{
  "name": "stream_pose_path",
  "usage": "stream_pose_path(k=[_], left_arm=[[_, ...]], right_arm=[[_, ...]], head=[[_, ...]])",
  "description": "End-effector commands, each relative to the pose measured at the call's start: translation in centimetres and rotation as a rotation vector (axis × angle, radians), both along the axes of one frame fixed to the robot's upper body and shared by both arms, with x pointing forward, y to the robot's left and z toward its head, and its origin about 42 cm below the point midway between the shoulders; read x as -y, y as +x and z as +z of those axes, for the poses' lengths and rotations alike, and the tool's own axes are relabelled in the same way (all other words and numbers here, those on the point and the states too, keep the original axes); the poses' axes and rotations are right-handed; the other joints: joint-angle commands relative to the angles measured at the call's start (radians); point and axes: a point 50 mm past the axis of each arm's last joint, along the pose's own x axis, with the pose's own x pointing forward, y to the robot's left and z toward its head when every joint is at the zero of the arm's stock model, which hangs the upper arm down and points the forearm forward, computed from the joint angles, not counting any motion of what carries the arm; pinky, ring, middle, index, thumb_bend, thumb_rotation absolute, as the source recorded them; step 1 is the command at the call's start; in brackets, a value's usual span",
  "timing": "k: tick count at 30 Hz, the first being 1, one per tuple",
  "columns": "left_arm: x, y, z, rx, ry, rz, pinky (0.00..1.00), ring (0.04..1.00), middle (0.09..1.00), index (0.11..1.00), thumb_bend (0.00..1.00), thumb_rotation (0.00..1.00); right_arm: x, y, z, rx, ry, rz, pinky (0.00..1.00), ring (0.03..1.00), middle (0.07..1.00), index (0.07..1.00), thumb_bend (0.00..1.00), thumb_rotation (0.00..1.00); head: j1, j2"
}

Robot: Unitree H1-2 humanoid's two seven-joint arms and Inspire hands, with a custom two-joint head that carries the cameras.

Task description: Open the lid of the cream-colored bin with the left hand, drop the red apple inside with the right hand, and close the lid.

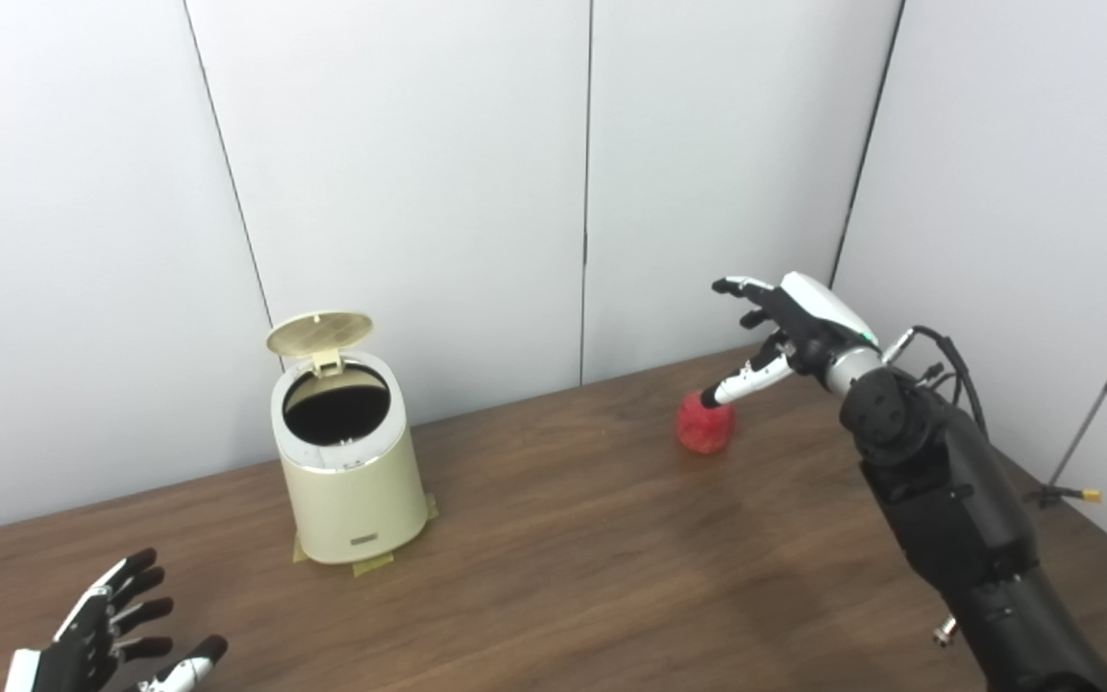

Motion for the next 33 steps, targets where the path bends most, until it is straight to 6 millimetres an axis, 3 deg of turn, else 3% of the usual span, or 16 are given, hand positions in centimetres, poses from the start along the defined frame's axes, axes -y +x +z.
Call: stream_pose_path(k=[1, 10, 14, 18, 33], left_arm=[[0.1, 1.0, 2.7, 0.089, 0.012, -0.018, 0.64, 0.765, 0.855, 0.874, 0.64, 0.00], [0.1, 0.8, 3.3, 0.079, 0.028, -0.037, 0.67, 0.761, 0.842, 0.878, 0.65, 0.00], [0.1, 0.7, 3.6, 0.083, 0.041, -0.032, 0.65, 0.755, 0.830, 0.872, 0.66, 0.00], [0.1, 0.6, 3.8, 0.078, 0.038, -0.033, 0.65, 0.756, 0.839, 0.880, 0.66, 0.00], [0.6, 0.1, 4.5, 0.091, 0.060, -0.023, 0.63, 0.755, 0.845, 0.885, 0.64, 0.00]], right_arm=[[0.6, 1.0, 3.0, 0.034, -0.039, -0.022, 0.65, 0.842, 0.942, 0.903, 0.88, 0.17], [1.5, 3.4, 1.7, -0.110, 0.005, -0.039, 0.68, 0.856, 0.970, 0.922, 0.91, 0.19], [1.8, 4.2, 0.5, -0.167, 0.037, -0.042, 0.82, 0.958, 0.998, 0.933, 0.92, 0.20], [1.8, 4.7, -0.6, -0.216, 0.031, -0.034, 0.87, 0.969, 0.993, 0.942, 0.90, 0.19], [0.3, 6.3, -4.9, -0.312, 0.009, -0.002, 0.75, 0.880, 0.953, 0.928, 0.89, 0.23]], head=[[-0.001, 0.002], [0.005, 0.006], [0.010, 0.010], [0.013, 0.016], [0.025, 0.030]])
